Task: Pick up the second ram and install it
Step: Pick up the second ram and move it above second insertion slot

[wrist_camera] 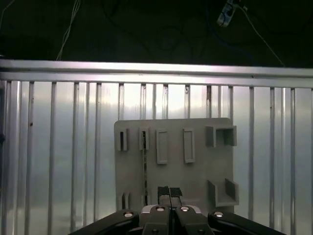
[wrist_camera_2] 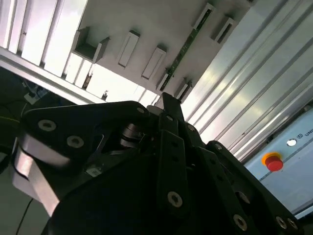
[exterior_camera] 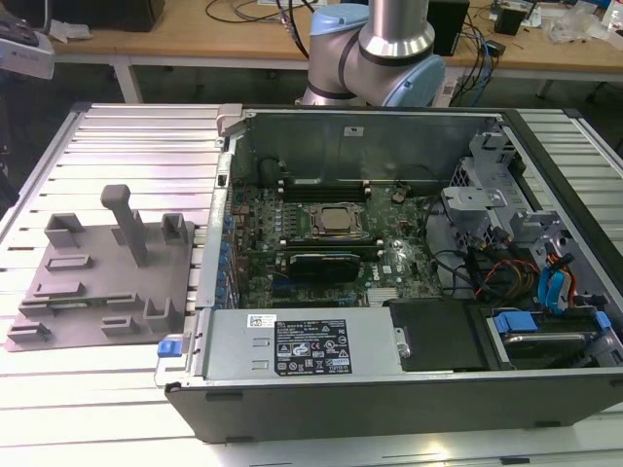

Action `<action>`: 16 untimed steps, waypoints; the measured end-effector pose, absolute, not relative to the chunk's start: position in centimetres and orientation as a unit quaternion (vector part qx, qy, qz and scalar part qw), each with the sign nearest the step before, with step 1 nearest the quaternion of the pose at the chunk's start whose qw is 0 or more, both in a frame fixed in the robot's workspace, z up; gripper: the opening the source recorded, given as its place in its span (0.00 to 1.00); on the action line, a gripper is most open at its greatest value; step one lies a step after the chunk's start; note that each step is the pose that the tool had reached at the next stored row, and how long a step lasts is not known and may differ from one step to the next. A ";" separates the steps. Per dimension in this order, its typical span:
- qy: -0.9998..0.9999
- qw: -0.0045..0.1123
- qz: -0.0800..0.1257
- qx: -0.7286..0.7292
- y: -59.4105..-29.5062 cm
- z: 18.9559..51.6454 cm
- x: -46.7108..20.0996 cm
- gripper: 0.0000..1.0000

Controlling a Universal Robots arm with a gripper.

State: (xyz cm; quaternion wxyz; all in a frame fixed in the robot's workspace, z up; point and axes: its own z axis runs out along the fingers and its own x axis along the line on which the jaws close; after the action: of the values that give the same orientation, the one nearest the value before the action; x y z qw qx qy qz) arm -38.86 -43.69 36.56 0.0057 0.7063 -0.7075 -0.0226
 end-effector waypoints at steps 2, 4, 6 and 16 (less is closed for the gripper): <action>-0.725 0.005 -0.023 0.688 -43.7 36.5 -38.9 0.08; -0.739 0.005 -0.023 0.673 -43.7 36.4 -38.9 0.08; -0.761 0.004 -0.023 0.648 -43.7 36.3 -38.9 0.08; -0.776 0.003 -0.023 0.630 -43.7 36.3 -38.9 0.27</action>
State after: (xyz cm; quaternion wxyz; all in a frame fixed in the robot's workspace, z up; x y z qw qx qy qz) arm -38.86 -43.69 36.33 0.0033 0.6301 -0.7762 -0.0231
